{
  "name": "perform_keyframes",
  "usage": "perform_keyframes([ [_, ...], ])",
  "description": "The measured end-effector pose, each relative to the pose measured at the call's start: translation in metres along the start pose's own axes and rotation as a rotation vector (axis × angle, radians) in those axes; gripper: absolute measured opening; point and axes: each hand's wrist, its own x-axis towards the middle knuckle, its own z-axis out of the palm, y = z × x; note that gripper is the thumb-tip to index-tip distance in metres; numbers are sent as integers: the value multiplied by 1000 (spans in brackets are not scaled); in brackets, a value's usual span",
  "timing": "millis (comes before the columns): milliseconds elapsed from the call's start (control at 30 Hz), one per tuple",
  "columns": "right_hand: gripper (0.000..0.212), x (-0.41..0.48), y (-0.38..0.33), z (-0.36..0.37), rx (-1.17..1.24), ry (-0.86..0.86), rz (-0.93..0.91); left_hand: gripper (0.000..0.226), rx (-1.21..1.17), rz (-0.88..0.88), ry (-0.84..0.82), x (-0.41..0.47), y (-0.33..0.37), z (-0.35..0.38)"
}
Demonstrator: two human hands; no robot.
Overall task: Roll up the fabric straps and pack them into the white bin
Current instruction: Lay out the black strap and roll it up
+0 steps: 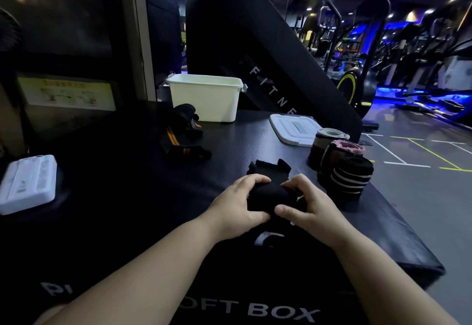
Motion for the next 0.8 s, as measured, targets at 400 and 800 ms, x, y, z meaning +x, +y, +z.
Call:
perform_keyframes([
  [400, 40, 4, 3, -3, 26, 35, -21, 56, 24, -20, 28, 7, -3, 0],
  [800, 52, 1, 4, -12, 220, -119, 77, 34, -21, -42, 21, 11, -2, 1],
])
